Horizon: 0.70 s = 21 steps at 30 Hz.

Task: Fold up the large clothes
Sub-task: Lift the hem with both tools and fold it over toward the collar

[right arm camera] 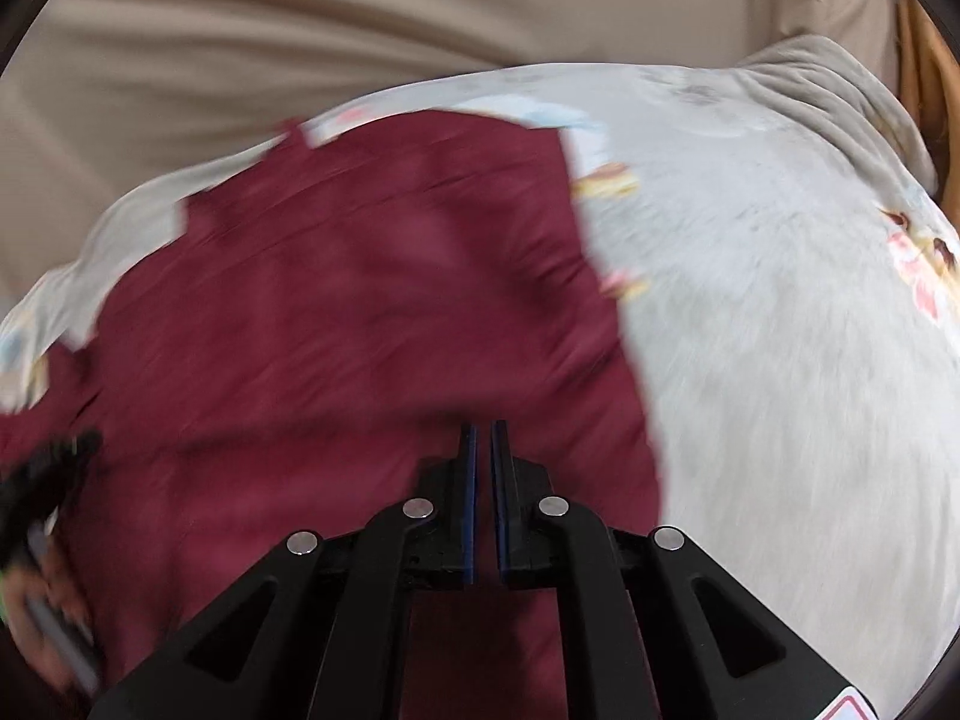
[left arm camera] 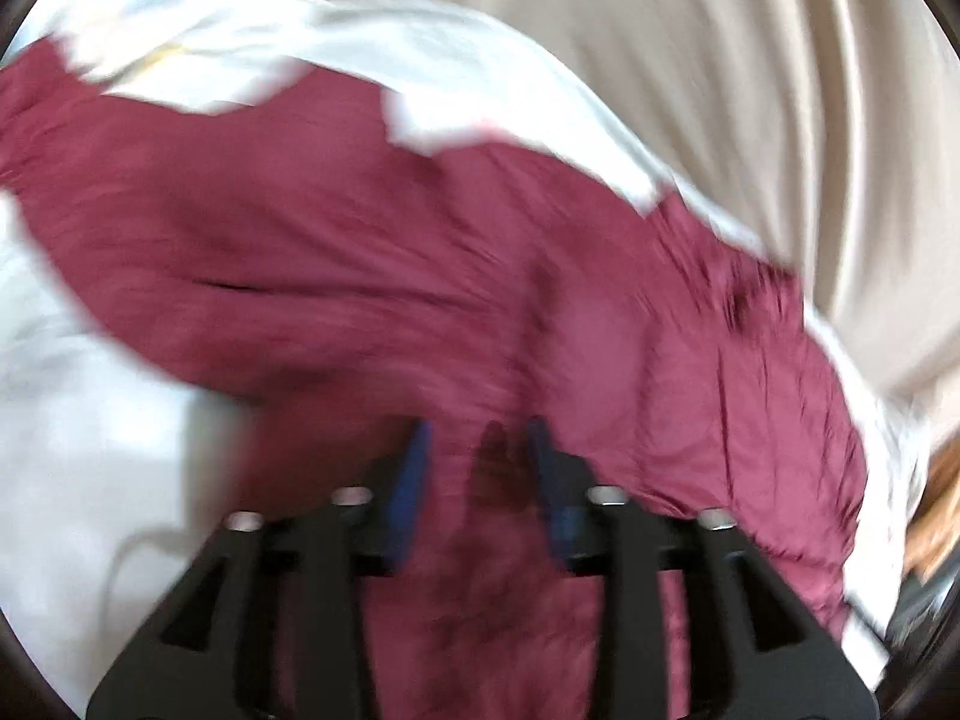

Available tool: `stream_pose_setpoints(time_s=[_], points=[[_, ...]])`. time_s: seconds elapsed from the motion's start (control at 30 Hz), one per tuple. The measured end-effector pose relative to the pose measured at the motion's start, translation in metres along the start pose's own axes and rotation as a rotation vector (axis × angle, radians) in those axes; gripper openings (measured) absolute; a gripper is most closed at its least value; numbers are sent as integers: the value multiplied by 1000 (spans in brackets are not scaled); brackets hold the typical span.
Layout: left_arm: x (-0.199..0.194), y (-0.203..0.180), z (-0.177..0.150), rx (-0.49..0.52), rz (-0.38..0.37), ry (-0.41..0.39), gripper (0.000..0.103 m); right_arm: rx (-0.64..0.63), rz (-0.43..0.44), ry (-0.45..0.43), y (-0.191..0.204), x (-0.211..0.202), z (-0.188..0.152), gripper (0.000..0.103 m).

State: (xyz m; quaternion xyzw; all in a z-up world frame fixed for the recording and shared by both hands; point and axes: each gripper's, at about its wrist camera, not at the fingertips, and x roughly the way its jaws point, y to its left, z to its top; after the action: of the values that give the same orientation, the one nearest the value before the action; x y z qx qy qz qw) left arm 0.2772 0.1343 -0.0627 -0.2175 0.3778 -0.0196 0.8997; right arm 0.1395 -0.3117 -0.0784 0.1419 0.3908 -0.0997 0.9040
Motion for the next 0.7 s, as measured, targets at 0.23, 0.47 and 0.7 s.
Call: stream_pose_setpoints(time_s=[0.23,0.47,0.7], points=[[-47,146,65,-293,270,-149,81,-100,88,61,56,-22,-87,8],[-5,216,93,-535,254,-129,66,-79,77,31,60,-17,-100,10],[-26,132,130,-225,138,-218,1,-74,86,19,56,-21,-101,10]])
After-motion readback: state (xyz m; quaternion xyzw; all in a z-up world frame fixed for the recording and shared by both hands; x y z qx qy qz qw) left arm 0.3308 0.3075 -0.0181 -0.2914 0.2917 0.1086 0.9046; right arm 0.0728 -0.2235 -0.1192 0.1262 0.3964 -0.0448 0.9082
